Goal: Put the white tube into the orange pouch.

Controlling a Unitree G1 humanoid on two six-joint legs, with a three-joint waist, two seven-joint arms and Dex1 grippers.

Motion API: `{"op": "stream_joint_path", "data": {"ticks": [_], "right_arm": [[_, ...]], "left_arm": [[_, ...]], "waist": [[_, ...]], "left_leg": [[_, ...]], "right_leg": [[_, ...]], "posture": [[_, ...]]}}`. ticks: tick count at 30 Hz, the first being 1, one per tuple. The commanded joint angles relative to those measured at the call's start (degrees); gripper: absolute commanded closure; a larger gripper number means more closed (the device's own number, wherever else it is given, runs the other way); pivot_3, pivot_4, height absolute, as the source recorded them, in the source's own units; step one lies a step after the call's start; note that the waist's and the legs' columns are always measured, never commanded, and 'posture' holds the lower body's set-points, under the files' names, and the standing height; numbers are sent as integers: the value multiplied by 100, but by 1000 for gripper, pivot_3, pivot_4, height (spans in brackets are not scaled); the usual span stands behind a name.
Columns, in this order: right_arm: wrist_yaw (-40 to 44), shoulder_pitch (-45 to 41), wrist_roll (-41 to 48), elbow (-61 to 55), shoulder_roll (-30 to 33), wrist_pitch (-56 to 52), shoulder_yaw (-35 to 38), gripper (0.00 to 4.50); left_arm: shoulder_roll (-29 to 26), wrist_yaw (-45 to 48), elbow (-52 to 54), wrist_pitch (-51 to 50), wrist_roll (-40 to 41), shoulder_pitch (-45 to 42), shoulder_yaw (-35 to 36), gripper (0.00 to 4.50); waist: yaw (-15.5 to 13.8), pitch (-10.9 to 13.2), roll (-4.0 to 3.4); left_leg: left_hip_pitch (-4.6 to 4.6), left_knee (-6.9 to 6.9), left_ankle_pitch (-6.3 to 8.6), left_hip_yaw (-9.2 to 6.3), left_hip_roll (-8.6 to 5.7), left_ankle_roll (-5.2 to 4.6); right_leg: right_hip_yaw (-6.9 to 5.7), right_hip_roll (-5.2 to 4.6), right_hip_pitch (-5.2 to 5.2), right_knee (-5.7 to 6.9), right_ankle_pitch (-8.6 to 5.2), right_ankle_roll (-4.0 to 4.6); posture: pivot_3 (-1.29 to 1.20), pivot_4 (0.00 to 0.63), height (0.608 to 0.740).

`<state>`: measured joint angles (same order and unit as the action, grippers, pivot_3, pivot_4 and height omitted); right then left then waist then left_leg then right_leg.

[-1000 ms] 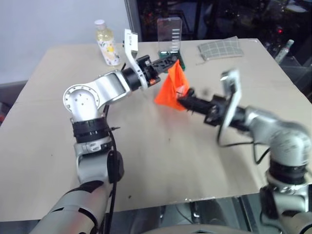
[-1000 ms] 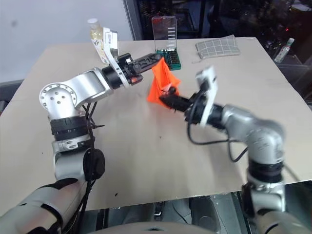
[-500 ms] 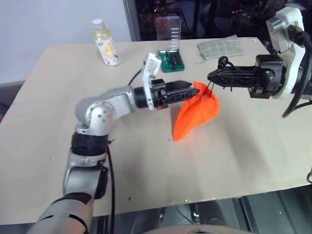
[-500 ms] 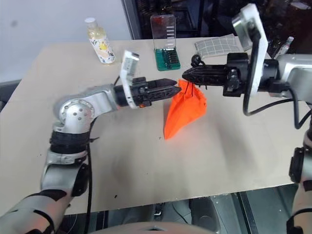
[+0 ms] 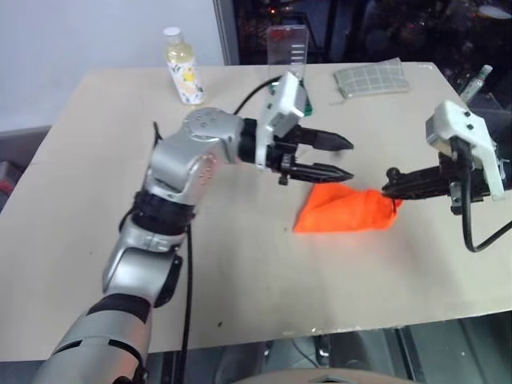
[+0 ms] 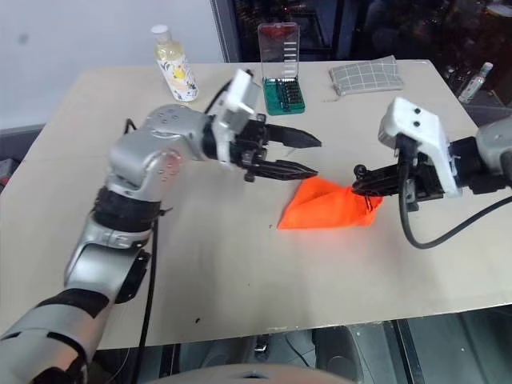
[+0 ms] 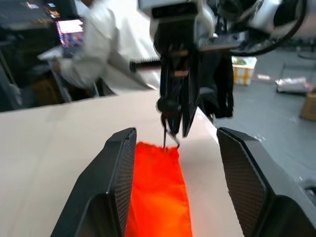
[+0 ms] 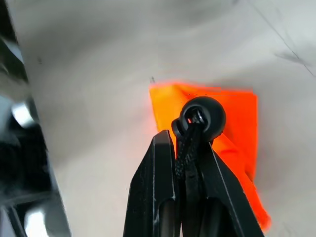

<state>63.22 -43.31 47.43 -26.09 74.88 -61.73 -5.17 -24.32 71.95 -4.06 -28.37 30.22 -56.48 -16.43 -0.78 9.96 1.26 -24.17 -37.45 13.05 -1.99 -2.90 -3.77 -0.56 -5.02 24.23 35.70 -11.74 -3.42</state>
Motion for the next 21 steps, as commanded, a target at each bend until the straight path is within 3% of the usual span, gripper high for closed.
{"op": "stream_joint_path", "data": {"ticks": [1, 17, 20, 21], "right_arm": [[163, 52, -296, -193, 157, 218, 40, 4500], [152, 48, -350, -348, -135, 1, 140, 4500], [126, 53, -338, -382, -166, -48, 166, 4500], [118, 55, -336, -393, -176, -68, 178, 4500]], "left_arm": [[374, 104, -286, 408, -268, -272, -88, 1852], [1433, 452, -1018, 890, -842, -506, -312, 1852], [1499, 492, -1024, 871, -899, -502, -312, 2596], [1501, 526, -1028, 861, -908, -503, -314, 3213]], "waist": [[-3, 1, -1], [-10, 2, -3], [-9, 2, -3], [-9, 2, -3]], "left_leg": [[0, 0, 0, 1, 1, 0], [-9, -4, 0, 1, 0, 0], [-9, -4, 0, 2, 0, 0], [-9, -4, 0, 1, 0, 0]], "right_leg": [[0, 0, 1, 3, 0, 0], [3, -4, 9, 5, 2, -2], [4, -3, 8, 5, 3, -3], [3, -3, 8, 6, 3, -3]], "posture": [[0, 150, 740], [0, 150, 740], [0, 150, 740], [0, 150, 740]]}}
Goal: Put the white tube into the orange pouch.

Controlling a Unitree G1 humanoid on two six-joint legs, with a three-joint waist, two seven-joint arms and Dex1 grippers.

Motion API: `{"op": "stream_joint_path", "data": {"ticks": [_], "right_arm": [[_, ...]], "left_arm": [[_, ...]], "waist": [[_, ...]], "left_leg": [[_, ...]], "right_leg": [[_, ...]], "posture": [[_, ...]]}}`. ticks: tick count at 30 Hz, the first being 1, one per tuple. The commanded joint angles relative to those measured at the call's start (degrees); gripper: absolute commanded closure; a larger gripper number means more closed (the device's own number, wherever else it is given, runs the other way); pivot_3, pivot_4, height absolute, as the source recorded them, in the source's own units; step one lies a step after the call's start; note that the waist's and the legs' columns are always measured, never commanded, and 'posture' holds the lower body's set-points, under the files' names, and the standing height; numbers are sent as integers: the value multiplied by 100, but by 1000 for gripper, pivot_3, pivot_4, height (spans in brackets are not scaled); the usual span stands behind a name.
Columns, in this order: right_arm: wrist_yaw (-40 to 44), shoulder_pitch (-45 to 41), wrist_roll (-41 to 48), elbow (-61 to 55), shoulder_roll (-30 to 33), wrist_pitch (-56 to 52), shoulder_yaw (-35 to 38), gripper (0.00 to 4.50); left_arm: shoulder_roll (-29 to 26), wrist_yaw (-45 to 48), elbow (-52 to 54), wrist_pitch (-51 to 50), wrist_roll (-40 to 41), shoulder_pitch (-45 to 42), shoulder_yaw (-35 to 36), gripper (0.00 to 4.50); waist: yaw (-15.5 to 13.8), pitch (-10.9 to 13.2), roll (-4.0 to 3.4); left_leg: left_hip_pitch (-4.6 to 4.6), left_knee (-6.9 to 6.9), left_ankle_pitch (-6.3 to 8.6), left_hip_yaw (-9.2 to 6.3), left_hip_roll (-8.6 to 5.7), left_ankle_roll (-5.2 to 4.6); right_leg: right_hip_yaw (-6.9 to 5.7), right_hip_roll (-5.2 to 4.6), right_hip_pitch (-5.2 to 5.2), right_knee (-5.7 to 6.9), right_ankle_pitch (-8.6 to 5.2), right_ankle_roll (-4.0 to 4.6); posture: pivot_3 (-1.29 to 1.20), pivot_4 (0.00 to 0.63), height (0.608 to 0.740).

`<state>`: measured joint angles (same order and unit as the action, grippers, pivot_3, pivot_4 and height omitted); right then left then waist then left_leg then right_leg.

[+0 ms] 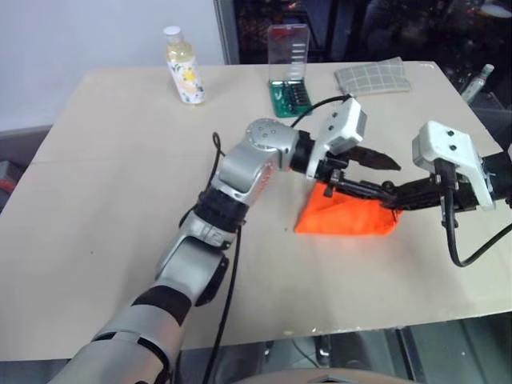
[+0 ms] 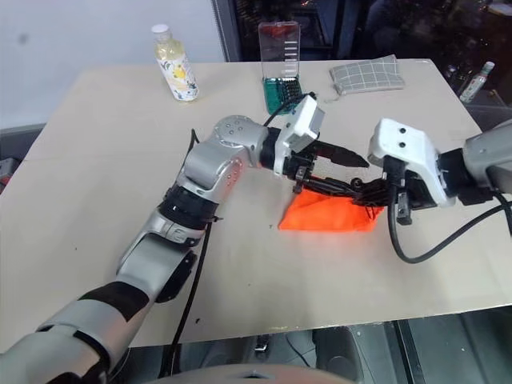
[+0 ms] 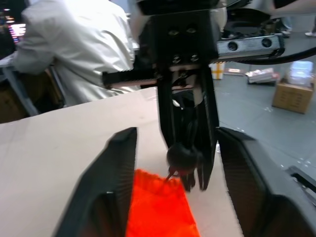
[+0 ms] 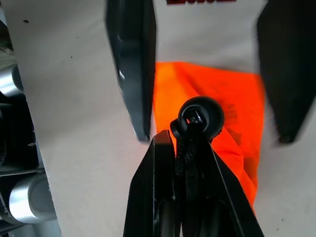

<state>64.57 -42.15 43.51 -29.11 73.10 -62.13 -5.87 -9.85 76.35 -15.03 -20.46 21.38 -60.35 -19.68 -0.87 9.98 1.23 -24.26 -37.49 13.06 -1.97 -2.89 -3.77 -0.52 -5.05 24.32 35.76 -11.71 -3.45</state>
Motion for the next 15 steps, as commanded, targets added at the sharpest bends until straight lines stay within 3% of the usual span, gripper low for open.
{"op": "stream_joint_path", "data": {"ticks": [1, 2, 3, 13, 15], "right_arm": [[-28, -57, 66, -103, -8, -53, 267, 4500], [-42, -51, 81, -113, -17, -81, 292, 4500], [-51, -42, 95, -123, -17, -103, 322, 4500], [-127, 50, 115, -90, 62, -167, 533, 4500], [-127, 62, 104, -89, 71, -168, 545, 4500]], "left_arm": [[48, 118, 67, 70, -34, -112, 6, 3593], [46, 133, 62, 75, -47, -106, 6, 4166], [42, 137, 54, 72, -59, -100, 11, 4434], [58, 16, -87, 7, -82, -26, 187, 4434], [66, -120, -101, 102, -160, -2, 244, 3580]], "waist": [[1, 0, 0], [1, 0, 0], [1, 0, -1], [1, -1, -1], [1, -1, -1]], "left_leg": [[0, 0, 0, 0, 0, 0], [0, -1, 0, 0, 0, 0], [1, -2, 0, 0, 0, 0], [1, -10, 0, 0, 0, 0], [1, -10, 0, 0, 0, 0]], "right_leg": [[0, 0, 0, 1, 0, 0], [0, 0, 0, 1, 0, 0], [0, 0, 0, 3, 0, 0], [1, 1, -1, 7, 2, -3], [1, 1, -1, 8, 2, -3]], "posture": [[0, 150, 740], [0, 150, 740], [0, 150, 740], [0, 150, 740], [0, 150, 740]]}}
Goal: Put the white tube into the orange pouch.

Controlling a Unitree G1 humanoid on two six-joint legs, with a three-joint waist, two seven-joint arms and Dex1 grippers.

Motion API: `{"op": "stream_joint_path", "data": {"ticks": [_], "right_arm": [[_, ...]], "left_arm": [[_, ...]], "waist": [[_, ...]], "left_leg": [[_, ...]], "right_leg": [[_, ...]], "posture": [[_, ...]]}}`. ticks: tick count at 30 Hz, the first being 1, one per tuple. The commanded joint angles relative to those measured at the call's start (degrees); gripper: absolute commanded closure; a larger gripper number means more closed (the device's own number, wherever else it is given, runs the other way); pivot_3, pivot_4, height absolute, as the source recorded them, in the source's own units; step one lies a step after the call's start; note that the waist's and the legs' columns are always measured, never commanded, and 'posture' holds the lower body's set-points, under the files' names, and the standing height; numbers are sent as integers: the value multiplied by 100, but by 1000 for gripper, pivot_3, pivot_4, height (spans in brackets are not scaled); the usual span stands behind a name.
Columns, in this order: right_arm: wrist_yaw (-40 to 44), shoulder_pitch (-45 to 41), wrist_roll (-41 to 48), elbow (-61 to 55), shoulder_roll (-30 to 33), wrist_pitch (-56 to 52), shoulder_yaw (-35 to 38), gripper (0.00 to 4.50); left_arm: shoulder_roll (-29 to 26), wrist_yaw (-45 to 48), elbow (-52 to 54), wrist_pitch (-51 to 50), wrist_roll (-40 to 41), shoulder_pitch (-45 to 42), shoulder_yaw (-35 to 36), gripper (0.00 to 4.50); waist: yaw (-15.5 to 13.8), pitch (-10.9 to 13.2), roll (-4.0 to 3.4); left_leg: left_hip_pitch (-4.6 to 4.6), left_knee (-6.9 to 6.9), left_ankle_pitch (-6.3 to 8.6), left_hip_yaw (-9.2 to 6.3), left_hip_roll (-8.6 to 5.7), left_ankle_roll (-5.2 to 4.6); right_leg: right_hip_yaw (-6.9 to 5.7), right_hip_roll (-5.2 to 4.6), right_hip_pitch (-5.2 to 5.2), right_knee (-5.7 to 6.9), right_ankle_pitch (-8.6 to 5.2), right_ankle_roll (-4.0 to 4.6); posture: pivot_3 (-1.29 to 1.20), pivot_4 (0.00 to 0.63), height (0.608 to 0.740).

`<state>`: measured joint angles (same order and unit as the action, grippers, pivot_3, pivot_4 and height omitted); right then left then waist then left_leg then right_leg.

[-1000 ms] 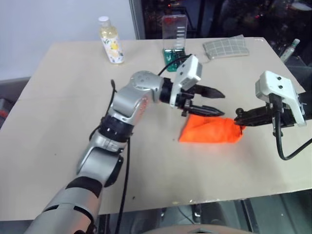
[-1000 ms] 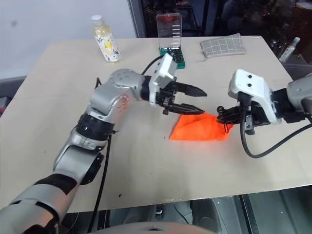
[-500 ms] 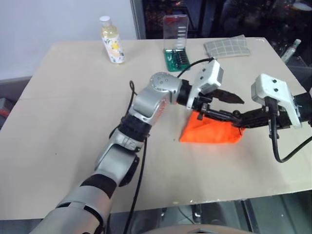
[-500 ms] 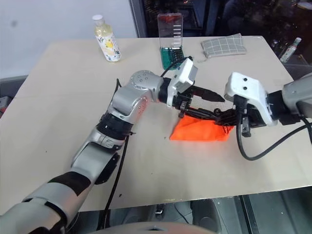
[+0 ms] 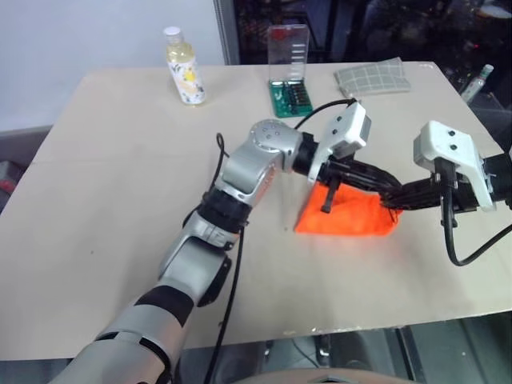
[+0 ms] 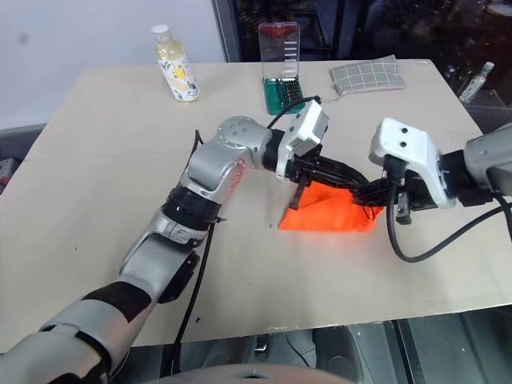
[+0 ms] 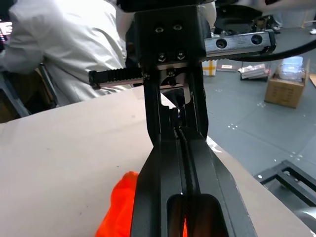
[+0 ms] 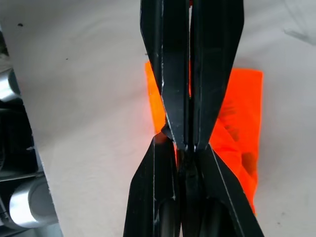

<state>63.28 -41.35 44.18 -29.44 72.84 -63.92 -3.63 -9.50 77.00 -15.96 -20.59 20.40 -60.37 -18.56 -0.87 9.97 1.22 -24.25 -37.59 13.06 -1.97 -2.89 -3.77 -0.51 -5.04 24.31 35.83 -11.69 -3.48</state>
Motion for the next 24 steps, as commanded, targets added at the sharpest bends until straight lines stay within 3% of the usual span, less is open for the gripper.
{"op": "stream_joint_path", "data": {"ticks": [1, 2, 23, 24], "right_arm": [[6, -9, 33, -56, 101, 13, 329, 4500], [9, -2, 28, -55, 104, 15, 335, 4500], [-29, -60, 53, -89, 76, -44, 337, 4500], [-33, -62, 57, -90, 74, -50, 340, 4500]], "left_arm": [[22, -211, 1, 102, -68, 6, 150, 3131], [-28, -158, 47, 85, -61, 31, 135, 2650], [38, -45, 168, 236, -108, 93, 60, 2650], [38, -36, 167, 232, -107, 93, 59, 2883]], "waist": [[0, 0, 0], [0, 0, 0], [-1, -1, -1], [-1, -1, -1]], "left_leg": [[0, 0, 0, 0, 0, 0], [0, 0, 0, 0, 0, 0], [-4, -18, 1, 0, 0, -1], [-4, -20, 1, 0, 0, -1]], "right_leg": [[0, 0, 0, 1, 0, 0], [0, 0, 0, 1, 0, 0], [1, 0, -1, 4, 3, -4], [1, 0, -2, 5, 4, -4]], "posture": [[0, 150, 740], [0, 150, 740], [0, 150, 740], [0, 150, 740]]}}
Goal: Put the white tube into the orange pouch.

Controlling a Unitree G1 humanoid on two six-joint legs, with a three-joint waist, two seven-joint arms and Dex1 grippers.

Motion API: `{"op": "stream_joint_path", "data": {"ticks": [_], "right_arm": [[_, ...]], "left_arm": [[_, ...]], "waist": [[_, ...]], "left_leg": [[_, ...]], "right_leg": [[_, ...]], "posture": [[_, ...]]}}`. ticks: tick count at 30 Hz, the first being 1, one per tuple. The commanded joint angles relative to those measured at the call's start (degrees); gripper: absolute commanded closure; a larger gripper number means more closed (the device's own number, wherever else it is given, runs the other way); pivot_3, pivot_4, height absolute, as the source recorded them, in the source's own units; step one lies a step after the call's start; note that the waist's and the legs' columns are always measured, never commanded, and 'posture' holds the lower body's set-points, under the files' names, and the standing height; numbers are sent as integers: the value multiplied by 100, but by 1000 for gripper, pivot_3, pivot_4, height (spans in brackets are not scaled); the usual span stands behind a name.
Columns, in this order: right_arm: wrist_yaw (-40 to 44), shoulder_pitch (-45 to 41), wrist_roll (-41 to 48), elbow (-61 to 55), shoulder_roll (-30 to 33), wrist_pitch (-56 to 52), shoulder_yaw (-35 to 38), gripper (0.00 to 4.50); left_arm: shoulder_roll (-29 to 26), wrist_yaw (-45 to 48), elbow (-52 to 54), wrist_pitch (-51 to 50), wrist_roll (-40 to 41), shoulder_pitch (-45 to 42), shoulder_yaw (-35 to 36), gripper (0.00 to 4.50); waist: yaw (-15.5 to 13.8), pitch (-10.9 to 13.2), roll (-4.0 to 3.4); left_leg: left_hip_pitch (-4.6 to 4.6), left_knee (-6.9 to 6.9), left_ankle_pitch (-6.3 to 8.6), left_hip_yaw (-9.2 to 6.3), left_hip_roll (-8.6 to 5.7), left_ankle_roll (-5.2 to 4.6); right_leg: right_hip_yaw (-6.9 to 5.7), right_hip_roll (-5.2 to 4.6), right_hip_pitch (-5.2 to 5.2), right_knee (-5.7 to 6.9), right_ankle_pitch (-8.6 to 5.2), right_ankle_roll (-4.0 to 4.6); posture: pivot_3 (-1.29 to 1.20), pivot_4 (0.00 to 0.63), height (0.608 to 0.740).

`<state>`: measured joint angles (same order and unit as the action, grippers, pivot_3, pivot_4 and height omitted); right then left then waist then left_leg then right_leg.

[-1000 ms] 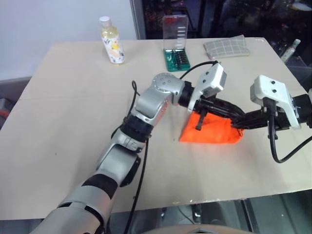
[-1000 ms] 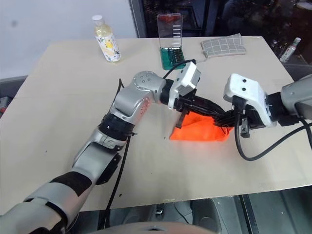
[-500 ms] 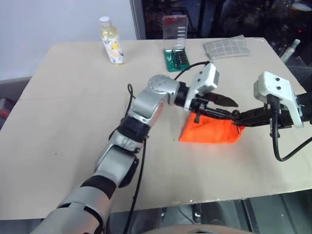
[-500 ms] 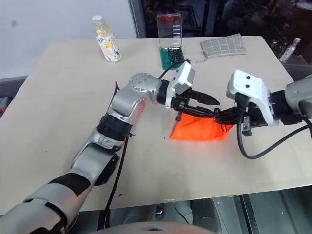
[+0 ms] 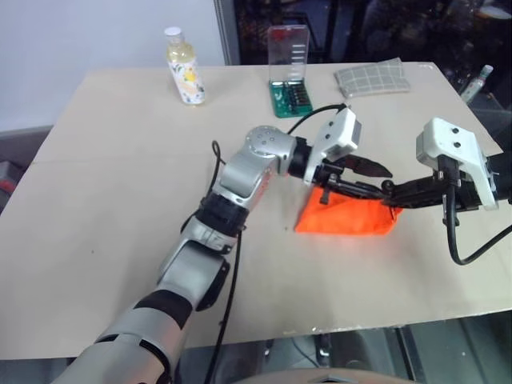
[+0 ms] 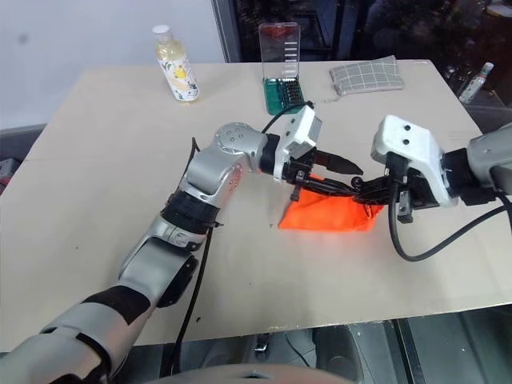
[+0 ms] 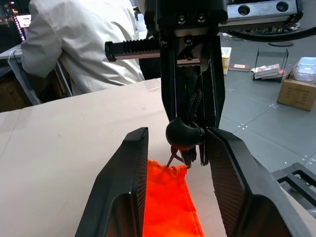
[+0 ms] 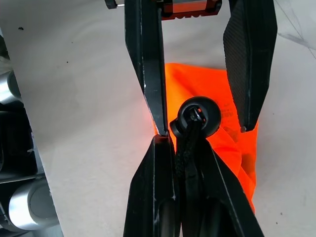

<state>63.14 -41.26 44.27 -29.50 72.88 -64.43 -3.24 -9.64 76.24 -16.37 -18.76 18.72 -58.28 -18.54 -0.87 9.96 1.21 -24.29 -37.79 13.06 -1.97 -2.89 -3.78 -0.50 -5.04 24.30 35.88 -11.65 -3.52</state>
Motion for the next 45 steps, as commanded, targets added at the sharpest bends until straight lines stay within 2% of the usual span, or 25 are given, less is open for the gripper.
{"op": "stream_joint_path", "data": {"ticks": [1, 2, 4, 5, 13, 17, 20, 23, 28, 32, 35, 38, 42, 45], "right_arm": [[-23, -74, 51, -85, 67, -5, 302, 4500], [-30, -73, 49, -86, 65, -8, 303, 4500], [-44, -71, 47, -88, 65, -19, 313, 4500], [-51, -71, 50, -88, 65, -25, 320, 4500], [-39, 9, 33, 178, 297, -55, 685, 4500], [-57, -368, 1071, 749, 50, -815, 1553, 4500], [-311, -633, 1712, 1029, -208, -1316, 1928, 4500], [-860, -1028, 2255, 1401, -627, -1686, 2254, 4500], [-2461, -2522, 3213, 2800, -1577, -1638, 2920, 4500], [-3243, -2984, 3613, 3265, -1771, -1539, 3149, 4500], [-3494, -3037, 3792, 3254, -1803, -1455, 3117, 4500], [-3759, -3146, 4051, 3280, -1895, -1346, 3101, 4500], [-4035, -3265, 4331, 3230, -2030, -1137, 3057, 4500], [-4192, -3342, 4495, 3281, -2185, -923, 3067, 4500]], "left_arm": [[50, 46, 206, 49, 60, -114, 57, 3141], [47, 58, 200, 54, 58, -107, 56, 3356], [40, 77, 181, 48, 59, -96, 58, 4119], [37, 84, 169, 37, 61, -94, 62, 4290], [195, -165, -335, 72, 33, -248, 255, 4290], [404, -342, -852, 394, -124, -358, 284, 4290], [539, -386, -1069, 571, -202, -392, 291, 4290], [703, -526, -1317, 714, -291, -450, 312, 4290], [683, -1033, -2159, 1035, -1030, -367, 25, 4290], [379, -1320, -2500, 1167, -1399, -318, 19, 4290], [18, -1331, -2101, 884, -1249, -306, 289, 4290], [-458, -1153, -1213, 228, -882, -181, 625, 4290], [-1685, -777, 130, -626, -485, 22, 1119, 4290], [-2543, -466, 412, -883, -383, -240, 1278, 4290]], "waist": [[0, 0, 0], [0, 0, 0], [0, 0, 0], [0, 0, 0], [-11, -2, -4], [-9, -3, -5], [-10, -3, -4], [-8, -3, -5], [-10, -8, -14], [-10, -11, -16], [-4, -10, -17], [23, -10, -18], [40, -9, -19], [53, -7, -23]], "left_leg": [[0, 0, 0, 0, 0, 0], [0, -1, 0, 0, 0, 0], [-1, -3, 0, 0, 0, 0], [-1, -4, 0, 0, 0, 0], [-18, -33, 4, -6, 1, -7], [-32, -54, 14, -3, -3, -22], [-34, -57, 15, -3, -3, -24], [-34, -56, 16, -5, 0, -24], [-46, -51, 15, 9, -7, -25], [-52, -49, 15, 5, -5, -23], [-61, -43, 15, 11, -7, -23], [-67, -35, 4, 13, -6, -5], [-66, -28, 1, 20, 2, 0], [-63, -30, 1, 22, 5, 0]], "right_leg": [[0, 0, 0, 0, 0, 0], [0, 0, 0, 0, 0, 0], [0, 0, 0, 1, 0, 0], [0, 0, 0, 1, 0, -1], [-5, 1, 1, 3, 3, -5], [-1, -3, 1, -3, 16, -25], [2, -13, 1, -4, 20, -28], [1, -28, 1, -4, 20, -28], [22, -33, 25, 2, 31, -26], [34, -33, 31, 3, 35, -22], [40, -35, 46, 4, 35, -23], [40, -33, 55, 2, 35, -23], [39, -24, 60, 1, 35, -23], [35, -10, 60, 4, 35, -23]], "posture": [[0, 150, 740], [0, 150, 740], [0, 150, 740], [0, 150, 740], [0, 150, 740], [0, 150, 740], [0, 150, 740], [0, 150, 740], [0, 150, 740], [0, 150, 740], [0, 150, 740], [0, 150, 740], [0, 150, 740], [0, 150, 740]]}}
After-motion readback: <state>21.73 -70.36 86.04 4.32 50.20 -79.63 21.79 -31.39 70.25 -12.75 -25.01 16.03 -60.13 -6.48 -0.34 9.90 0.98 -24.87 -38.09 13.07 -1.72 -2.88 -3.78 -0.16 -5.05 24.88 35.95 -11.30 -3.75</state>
